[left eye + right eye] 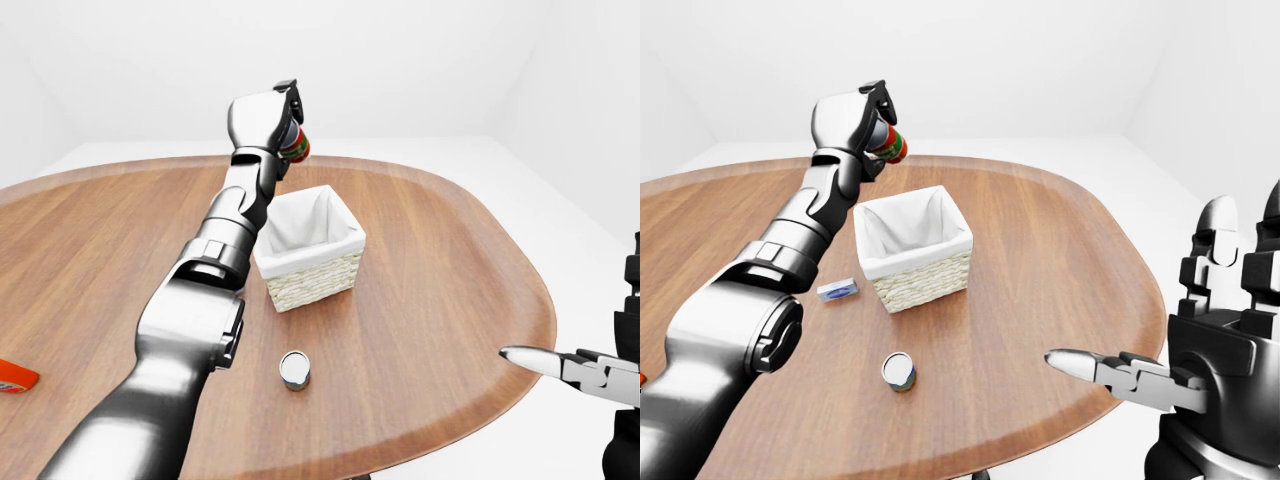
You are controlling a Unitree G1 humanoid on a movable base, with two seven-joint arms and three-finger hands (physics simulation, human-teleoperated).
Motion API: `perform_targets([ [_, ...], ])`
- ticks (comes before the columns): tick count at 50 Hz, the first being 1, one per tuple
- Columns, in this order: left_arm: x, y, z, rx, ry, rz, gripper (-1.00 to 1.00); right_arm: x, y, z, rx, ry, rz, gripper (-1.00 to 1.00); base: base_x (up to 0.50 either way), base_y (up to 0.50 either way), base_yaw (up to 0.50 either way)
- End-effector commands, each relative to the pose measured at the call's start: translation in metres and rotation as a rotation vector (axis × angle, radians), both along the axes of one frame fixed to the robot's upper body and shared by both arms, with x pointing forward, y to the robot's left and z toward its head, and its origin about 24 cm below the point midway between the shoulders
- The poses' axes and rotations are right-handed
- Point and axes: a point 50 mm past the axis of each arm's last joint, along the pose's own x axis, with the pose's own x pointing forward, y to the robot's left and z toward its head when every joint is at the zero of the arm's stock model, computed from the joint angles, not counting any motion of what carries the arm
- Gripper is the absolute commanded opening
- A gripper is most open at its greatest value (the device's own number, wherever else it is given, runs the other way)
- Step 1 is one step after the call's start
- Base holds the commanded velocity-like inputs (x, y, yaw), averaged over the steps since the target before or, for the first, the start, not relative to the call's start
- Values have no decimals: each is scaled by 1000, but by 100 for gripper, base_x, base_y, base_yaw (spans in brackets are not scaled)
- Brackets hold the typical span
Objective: Pick up the tomato sauce, and put it in the basket.
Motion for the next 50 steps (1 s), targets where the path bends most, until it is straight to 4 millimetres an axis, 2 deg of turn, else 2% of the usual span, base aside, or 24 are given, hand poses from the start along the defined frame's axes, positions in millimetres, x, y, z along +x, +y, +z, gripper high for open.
perform_targets([
  [1,4,-17,-16,165,123,-15,-100,-2,-3,0,8,5,-4,100,0,0,0],
  [2,4,-19,-23,130,164,-30,-100,-2,-2,0,9,5,-3,100,0,0,0],
  [5,3,-20,-35,200,177,-22,-100,-1,-2,0,9,3,-1,100,0,0,0],
  [6,2,-20,-39,304,135,-12,-100,-1,-2,0,8,2,-1,100,0,0,0],
  [8,3,-20,-40,297,179,-17,-100,-1,-2,0,8,2,-1,100,0,0,0],
  [10,3,-20,-36,330,152,-11,-100,-1,-2,1,8,0,-1,100,0,0,0],
  [14,5,-20,-41,344,268,-28,-100,-1,-2,1,9,1,1,100,0,0,0],
  [16,4,-19,-42,437,255,-14,-100,-2,-3,1,11,0,0,100,0,0,0],
  [18,5,-20,-44,386,308,-24,-100,-1,-2,1,9,-2,3,100,0,0,0],
  [24,5,-17,-57,443,376,-8,-100,-2,-4,1,12,-1,2,100,0,0,0],
  [50,2,-14,-79,540,383,-1,-100,-1,-2,2,10,-8,3,100,0,0,0],
])
